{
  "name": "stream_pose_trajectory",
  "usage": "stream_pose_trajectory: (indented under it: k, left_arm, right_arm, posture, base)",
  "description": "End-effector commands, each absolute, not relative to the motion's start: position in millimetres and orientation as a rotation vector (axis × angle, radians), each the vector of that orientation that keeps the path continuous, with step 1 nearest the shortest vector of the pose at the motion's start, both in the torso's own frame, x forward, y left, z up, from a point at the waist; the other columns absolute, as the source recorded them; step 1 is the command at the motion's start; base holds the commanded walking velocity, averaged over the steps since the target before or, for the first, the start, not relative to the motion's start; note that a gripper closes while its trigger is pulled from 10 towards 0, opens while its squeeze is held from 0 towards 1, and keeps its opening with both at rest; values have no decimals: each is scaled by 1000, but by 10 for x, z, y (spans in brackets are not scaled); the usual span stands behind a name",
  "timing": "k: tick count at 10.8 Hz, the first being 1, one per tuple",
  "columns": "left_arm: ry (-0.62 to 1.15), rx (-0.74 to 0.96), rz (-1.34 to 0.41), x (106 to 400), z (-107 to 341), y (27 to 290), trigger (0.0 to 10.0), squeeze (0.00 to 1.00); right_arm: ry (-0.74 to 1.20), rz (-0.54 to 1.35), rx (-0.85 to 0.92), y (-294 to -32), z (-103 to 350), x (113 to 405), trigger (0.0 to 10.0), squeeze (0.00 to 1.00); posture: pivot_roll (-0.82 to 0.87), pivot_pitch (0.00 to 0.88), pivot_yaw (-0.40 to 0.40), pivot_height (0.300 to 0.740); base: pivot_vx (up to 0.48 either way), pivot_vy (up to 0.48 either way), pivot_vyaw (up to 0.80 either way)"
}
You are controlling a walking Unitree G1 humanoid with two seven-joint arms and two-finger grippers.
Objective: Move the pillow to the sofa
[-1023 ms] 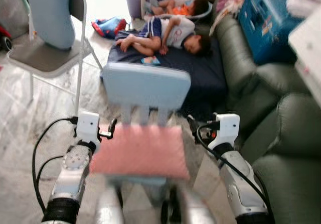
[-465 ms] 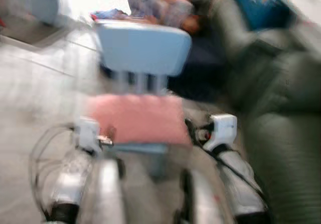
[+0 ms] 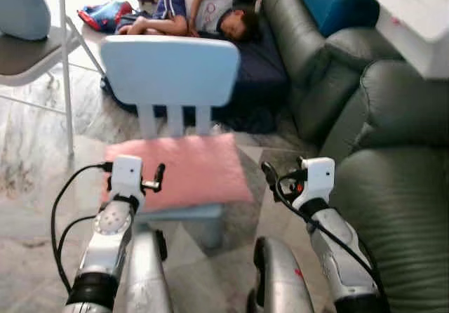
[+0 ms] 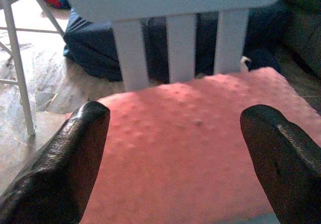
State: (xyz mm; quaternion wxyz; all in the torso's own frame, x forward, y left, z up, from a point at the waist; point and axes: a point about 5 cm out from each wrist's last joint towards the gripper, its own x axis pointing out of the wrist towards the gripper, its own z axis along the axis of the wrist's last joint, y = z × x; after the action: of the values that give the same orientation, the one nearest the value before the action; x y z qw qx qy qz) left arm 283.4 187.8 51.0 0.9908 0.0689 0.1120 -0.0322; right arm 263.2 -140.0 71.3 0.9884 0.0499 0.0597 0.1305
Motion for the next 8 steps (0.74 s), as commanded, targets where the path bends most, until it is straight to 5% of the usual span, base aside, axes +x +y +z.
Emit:
stream_pose_trajectory:
  k: [1, 2, 8]
  left_arm:
    - [231, 150, -56, 2826, 499, 1919, 10000, 0]
    - [228, 155, -55, 2825, 502, 1915, 10000, 0]
    - [224, 153, -92, 2784, 490, 1838, 10000, 0]
  right_arm:
    - [111, 268, 108, -1384, 738, 2642, 10000, 0]
    - [111, 269, 107, -1388, 739, 2643, 10000, 0]
    - [118, 269, 109, -1395, 725, 2626, 10000, 0]
  posture:
    - [-66, 101, -74, 582]
    - [-66, 101, -74, 582]
    - [-58, 116, -76, 582]
  base:
    - [0, 480, 0]
    - [0, 480, 0]
    - [0, 0, 0]
